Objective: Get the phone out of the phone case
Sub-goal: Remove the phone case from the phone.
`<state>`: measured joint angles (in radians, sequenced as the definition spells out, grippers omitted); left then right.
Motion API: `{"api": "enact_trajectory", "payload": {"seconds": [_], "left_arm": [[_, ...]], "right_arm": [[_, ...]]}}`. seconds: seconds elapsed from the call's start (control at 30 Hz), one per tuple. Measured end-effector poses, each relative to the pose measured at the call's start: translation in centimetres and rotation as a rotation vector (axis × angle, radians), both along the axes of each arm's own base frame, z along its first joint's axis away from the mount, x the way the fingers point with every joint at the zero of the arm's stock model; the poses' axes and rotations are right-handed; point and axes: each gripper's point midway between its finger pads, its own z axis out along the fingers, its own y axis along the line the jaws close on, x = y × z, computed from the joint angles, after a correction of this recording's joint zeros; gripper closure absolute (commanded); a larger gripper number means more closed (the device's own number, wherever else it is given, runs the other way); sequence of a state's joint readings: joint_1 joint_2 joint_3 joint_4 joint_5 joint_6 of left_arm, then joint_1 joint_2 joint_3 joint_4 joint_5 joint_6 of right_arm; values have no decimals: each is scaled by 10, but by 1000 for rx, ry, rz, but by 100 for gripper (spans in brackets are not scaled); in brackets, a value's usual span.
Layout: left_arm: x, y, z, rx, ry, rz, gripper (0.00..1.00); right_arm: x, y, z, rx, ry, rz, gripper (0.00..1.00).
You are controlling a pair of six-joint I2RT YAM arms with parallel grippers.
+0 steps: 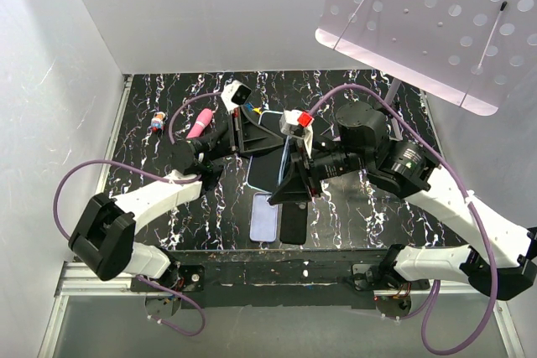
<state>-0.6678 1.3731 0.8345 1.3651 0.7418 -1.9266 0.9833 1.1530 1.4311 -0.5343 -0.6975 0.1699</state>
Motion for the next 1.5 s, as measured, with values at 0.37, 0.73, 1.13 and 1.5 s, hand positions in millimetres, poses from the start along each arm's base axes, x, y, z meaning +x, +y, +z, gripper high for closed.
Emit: {"api": "enact_trajectory", "payload": {"seconds": [0.37, 0.73, 1.13, 1.5], "left_arm": [[4, -10, -9, 21, 90, -48, 100], [65, -24, -31, 24, 277, 104, 100], [134, -10, -45, -56, 504, 376, 100], [75, 18, 16, -209, 254, 457, 100]], "right_arm": [[8, -7, -9, -36, -88, -38, 99], [87, -32, -39, -46, -125, -629, 99], [137, -36, -30, -20, -193, -837, 65], [113, -9, -65, 181, 75, -667, 26]]}}
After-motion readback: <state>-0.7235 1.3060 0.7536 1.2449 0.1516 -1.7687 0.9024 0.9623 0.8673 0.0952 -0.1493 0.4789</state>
